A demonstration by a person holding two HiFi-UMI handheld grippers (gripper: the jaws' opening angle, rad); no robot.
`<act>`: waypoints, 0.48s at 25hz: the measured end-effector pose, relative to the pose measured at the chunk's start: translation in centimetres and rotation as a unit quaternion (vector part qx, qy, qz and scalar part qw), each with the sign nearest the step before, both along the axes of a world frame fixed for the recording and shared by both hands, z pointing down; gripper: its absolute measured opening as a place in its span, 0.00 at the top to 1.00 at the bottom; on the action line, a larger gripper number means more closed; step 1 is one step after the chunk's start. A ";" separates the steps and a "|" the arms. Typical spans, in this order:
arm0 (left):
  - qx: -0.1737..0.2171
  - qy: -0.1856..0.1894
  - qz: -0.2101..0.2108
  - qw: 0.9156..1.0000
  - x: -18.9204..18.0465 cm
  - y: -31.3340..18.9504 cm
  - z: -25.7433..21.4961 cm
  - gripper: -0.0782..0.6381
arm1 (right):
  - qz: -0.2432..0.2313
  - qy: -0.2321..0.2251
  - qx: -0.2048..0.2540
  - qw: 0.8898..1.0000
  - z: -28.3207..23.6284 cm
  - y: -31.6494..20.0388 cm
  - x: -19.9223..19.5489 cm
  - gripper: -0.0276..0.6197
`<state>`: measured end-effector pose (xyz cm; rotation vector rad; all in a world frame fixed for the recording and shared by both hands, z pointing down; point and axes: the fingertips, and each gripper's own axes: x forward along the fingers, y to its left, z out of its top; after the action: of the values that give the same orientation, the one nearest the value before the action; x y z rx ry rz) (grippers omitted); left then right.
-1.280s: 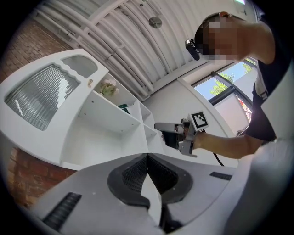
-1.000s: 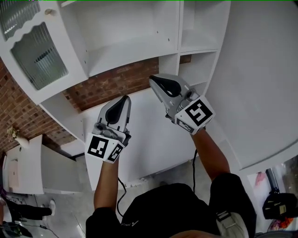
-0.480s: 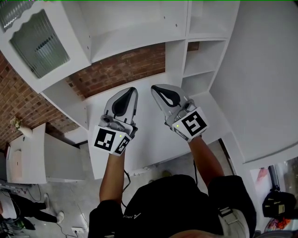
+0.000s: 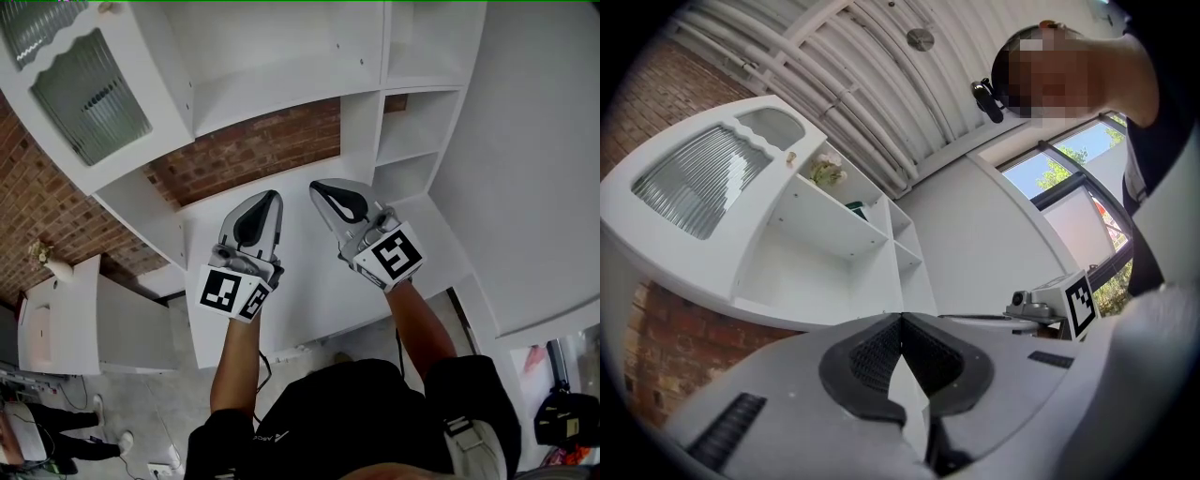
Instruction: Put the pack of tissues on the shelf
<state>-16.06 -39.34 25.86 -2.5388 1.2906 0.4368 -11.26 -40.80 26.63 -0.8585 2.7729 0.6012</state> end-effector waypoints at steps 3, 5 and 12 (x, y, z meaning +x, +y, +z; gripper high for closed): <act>-0.001 -0.001 -0.002 1.000 -0.3 0.0 0.0 0.90 | -0.004 0.000 0.003 1.000 -0.3 0.1 -0.2 0.96; 0.000 -0.001 -0.002 1.000 -0.4 0.1 -0.1 0.90 | -0.005 -0.002 0.003 1.000 -0.6 0.0 -0.4 0.96; 0.000 0.000 0.000 1.000 -0.1 0.2 -0.2 0.90 | -0.010 0.000 0.008 1.000 -1.3 0.1 -0.4 0.96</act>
<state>-16.20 -39.18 25.67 -2.5389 1.2897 0.4373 -11.64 -40.65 25.34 -0.8270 2.7691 0.6185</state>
